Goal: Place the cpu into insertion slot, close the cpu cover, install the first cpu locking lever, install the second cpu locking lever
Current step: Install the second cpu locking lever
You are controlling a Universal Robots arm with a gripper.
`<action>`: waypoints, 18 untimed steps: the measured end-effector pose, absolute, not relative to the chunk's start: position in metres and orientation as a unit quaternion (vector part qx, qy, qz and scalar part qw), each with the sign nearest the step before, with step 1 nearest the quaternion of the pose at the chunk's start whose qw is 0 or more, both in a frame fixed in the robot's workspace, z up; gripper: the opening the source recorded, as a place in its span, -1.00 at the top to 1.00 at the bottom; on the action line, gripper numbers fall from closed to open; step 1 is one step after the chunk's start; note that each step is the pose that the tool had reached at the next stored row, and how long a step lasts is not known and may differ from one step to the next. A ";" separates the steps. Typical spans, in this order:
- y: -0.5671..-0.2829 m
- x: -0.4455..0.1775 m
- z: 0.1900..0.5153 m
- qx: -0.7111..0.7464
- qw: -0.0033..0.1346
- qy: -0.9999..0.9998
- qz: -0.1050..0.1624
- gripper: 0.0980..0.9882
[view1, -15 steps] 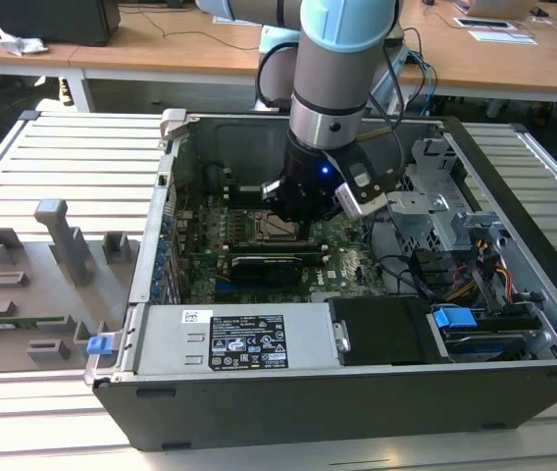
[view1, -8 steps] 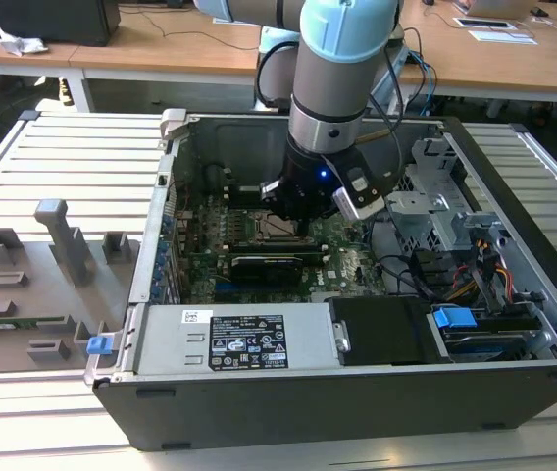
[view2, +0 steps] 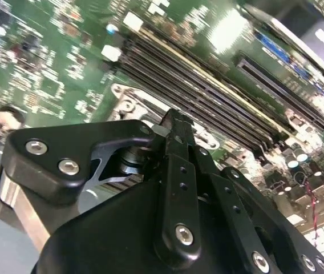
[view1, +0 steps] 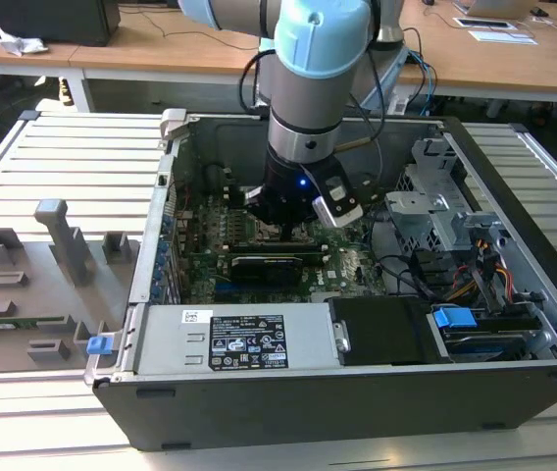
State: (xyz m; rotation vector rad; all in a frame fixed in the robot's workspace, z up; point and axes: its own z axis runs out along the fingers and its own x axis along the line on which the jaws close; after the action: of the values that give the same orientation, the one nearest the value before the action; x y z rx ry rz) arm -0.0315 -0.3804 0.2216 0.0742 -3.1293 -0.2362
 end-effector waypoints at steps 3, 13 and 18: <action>-0.381 -0.045 0.216 0.024 0.001 -0.997 -0.078 0.98; -0.382 -0.069 0.207 0.038 0.002 -0.996 -0.081 0.98; -0.382 -0.078 0.206 0.048 0.003 -0.996 -0.081 0.98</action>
State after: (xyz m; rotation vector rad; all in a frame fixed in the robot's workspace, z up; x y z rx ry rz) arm -0.0778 -0.3819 0.2058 0.1513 -3.1216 -0.2531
